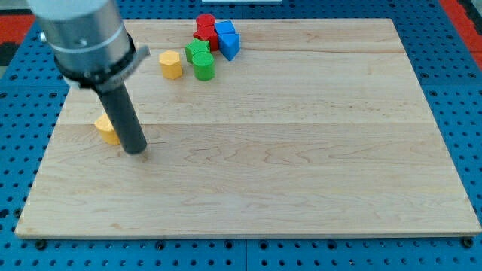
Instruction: Move the yellow heart towards the yellow hexagon
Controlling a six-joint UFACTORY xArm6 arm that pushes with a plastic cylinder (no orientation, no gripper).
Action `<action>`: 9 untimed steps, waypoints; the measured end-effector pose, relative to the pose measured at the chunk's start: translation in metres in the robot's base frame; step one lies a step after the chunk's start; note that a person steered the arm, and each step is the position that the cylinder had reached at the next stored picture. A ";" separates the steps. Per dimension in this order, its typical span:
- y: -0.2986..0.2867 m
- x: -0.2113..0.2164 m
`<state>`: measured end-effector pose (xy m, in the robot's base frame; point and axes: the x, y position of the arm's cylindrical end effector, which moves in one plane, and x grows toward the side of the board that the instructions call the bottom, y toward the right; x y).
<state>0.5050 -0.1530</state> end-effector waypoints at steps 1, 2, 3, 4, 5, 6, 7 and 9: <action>-0.068 0.005; -0.059 -0.031; -0.057 -0.070; -0.039 -0.106; -0.035 -0.082; -0.047 -0.061; 0.007 -0.075; 0.064 -0.092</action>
